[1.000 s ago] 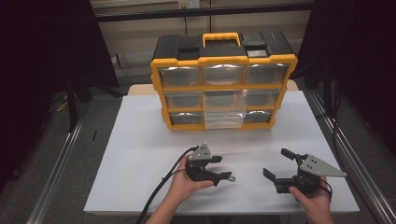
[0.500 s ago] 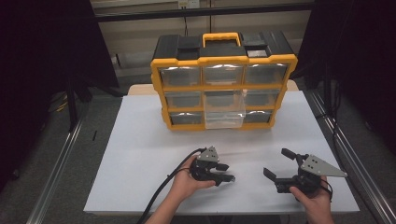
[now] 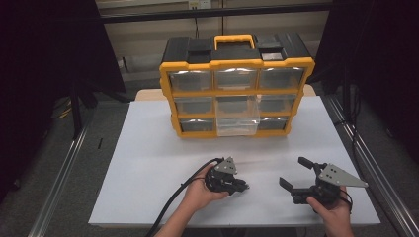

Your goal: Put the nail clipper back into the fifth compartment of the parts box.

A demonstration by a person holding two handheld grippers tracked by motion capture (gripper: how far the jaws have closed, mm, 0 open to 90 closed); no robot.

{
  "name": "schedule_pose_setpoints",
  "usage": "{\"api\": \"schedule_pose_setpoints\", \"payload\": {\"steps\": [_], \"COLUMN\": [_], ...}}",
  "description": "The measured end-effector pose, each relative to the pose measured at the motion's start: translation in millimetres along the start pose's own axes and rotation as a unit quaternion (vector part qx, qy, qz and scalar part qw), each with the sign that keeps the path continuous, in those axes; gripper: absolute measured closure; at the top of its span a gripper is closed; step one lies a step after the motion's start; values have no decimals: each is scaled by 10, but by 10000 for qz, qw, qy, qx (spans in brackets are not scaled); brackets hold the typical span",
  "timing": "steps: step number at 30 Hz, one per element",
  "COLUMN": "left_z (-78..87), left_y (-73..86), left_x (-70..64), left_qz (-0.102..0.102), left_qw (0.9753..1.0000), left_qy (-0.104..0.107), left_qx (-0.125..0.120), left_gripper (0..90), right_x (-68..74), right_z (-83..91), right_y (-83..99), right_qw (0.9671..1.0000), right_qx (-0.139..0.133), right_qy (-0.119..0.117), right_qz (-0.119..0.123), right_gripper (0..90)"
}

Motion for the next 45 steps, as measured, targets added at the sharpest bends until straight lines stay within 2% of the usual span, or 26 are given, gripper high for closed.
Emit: {"api": "schedule_pose_setpoints", "payload": {"steps": [4,5,7,8,10,11,12,13,14,15,16,19,20,21,22,25,26,27,28,31,32,34,36,38,43,45], "left_z": [30,70,80,65,55,30,12,12,-25,-26,-35,-59,-31,-22,-53,-34,-34,6,38,119,159,199,228,274,338,385], "left_y": [17,34,37,3,-10,-23,-13,-13,-33,-39,-47,-67,-52,-51,-73,-65,-65,-64,-65,-84,-72,-75,-70,-82,-92,-113], "left_x": [11,28,41,27,16,15,16,16,19,16,22,22,45,55,22,28,28,51,46,68,82,89,97,106,138,157], "left_qz": [99,53,-38,141,233,205,245,245,130,201,252,255,169,155,383,573,573,699,784,979,986,1070,1086,1204,1260,1332], "left_qw": [9999,9998,9998,9998,9996,9996,9990,9990,9998,9995,9987,9992,9978,9976,9986,9979,9979,9966,9966,9946,9946,9933,9931,9905,9887,9861], "left_qy": [-80,-139,-149,-117,-163,-168,-350,-350,-181,-197,-410,-280,-502,-511,-311,-285,-285,-439,-261,-171,-210,-174,-192,-114,-137,-144], "left_qx": [2,128,157,-19,52,31,150,150,17,134,170,108,397,443,186,136,136,83,-21,-313,-245,-407,-391,-653,-807,-980], "left_gripper": [798,797,783,765,746,745,741,741,741,739,741,782,789,794,796,798,798,798,798,798,799,799,800,800,801,804], "right_x": [-5,-7,-1,0,4,5,4,4,4,-1,-3,-5,-4,-6,-5,-7,-7,-10,-11,-10,-12,-7,-6,-10,-15,-14], "right_z": [1,4,2,3,1,0,1,1,2,6,7,9,10,9,10,14,14,17,20,23,24,21,19,17,22,25], "right_y": [1,2,0,-1,-3,-3,-1,-1,-1,-1,-1,-5,-6,-6,-5,-8,-8,-7,-7,-7,-9,-10,-11,-8,-7,-9], "right_qw": [10000,10000,10000,10000,10000,10000,10000,10000,10000,10000,10000,10000,10000,10000,10000,10000,10000,10000,10000,10000,10000,10000,10000,10000,10000,10000], "right_qx": [-2,10,3,11,5,8,11,11,15,11,4,-12,-8,-9,1,-14,-14,-28,-32,-26,-35,-32,-29,-27,-28,-34], "right_qy": [7,7,3,1,-4,-11,-9,-9,-15,-8,-12,4,3,1,-4,0,0,15,10,-3,11,5,17,27,30,25], "right_qz": [14,20,5,19,28,27,27,27,17,20,28,14,11,32,34,42,42,14,14,-3,6,1,12,15,3,-4], "right_gripper": [16,16,16,16,16,16,16,16,16,16,16,16,16,16,16,16,16,16,16,16,16,16,17,16,16,16]}}
Point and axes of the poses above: each handheld gripper's, and its own axes: z roughly backward along the jaws, y roughly out of its underside, x roughly to its left, the point moved 7 cm from there along -z, roughly forward along the jaws, and after that the axes turned 3 degrees about x, right-handed, at the moved point
